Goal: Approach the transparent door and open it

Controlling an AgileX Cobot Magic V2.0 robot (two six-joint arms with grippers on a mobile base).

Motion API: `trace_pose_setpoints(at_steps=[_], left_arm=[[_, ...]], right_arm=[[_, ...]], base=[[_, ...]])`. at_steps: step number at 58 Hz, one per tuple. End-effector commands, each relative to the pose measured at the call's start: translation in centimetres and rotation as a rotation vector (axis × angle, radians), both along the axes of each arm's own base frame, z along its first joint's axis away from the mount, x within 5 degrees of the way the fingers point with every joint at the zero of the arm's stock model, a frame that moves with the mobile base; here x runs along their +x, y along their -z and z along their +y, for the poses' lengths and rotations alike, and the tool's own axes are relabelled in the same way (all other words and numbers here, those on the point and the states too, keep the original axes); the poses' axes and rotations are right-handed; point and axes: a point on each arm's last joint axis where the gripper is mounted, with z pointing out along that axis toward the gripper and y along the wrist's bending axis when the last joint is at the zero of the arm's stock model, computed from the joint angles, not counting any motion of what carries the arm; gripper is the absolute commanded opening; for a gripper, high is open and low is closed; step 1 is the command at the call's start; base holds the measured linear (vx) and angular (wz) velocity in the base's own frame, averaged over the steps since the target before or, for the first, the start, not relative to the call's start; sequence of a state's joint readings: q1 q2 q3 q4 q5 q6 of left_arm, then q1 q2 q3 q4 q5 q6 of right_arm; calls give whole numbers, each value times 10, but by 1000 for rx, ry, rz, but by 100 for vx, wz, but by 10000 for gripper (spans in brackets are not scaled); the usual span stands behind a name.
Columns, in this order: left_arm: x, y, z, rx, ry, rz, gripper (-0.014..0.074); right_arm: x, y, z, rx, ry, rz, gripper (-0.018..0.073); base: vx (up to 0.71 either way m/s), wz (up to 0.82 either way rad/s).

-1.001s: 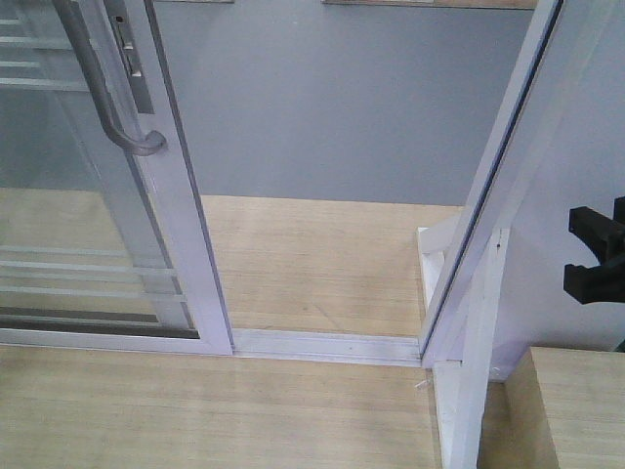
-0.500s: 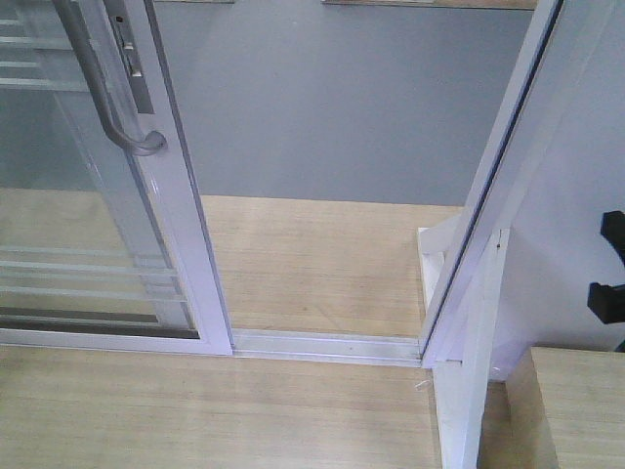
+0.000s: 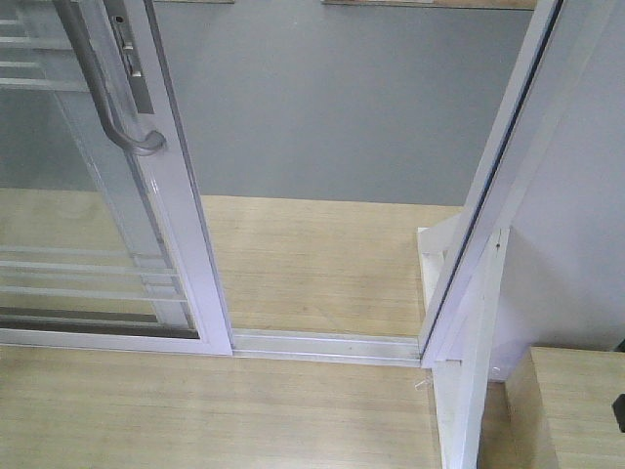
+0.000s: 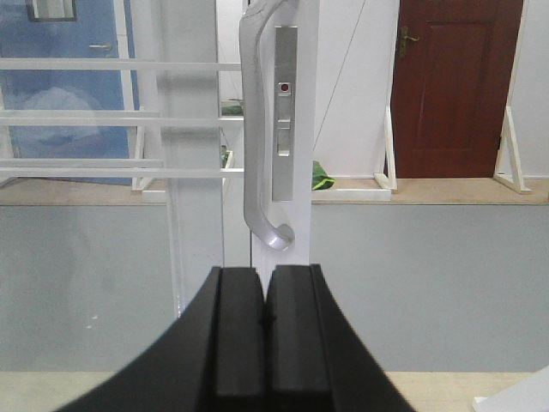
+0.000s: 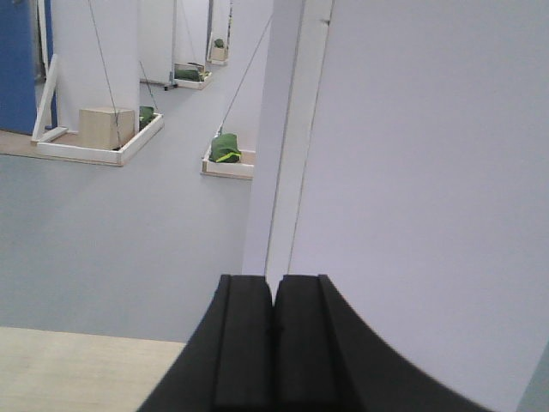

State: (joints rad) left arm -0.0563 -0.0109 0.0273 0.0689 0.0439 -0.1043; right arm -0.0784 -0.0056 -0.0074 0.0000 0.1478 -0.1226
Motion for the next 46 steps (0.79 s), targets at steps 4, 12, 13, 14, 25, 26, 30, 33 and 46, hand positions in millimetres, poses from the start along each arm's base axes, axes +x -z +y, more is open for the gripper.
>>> trace_pose_setpoints(at_steps=[4,12,13,14,25,26,30,33,46], left_arm=[[0,3,-1,-20,11,-58,-6],[0,2,-1,-20,10,-60,-6],[0,2,-1,-20,10,-60,-6],[0,2,-1,-20,10,-60,-6],[0,2,-1,-20,10,-60,-6],[0,2,-1,-20,10,-60,-6],[0,2,-1,-20,10,-60,-6],[0,2,-1,-20,10,-60,-6],[0,2,-1,-20,10,-60,-6]], right_arm=[[1,2,-1,7,21,-129,-11],[0,1,-1,-25,22,-134,-8],[0,1,-1,-30,22,-133,-8],[0,1,-1,-30,22,-132,-8],[0,1,-1,-30,22,-133,-8],[0,1,-1,-30,22,-133,-8],[0,1,-1,-30,22,-132,-8],[0,1,-1,-30,22,-132,-8],[0,1,-1,-30,22,-132,-8]], base=[[0,0],[0,0],[0,0],[0,0],[0,0],[0,0],[0,0],[0,0],[0,0]])
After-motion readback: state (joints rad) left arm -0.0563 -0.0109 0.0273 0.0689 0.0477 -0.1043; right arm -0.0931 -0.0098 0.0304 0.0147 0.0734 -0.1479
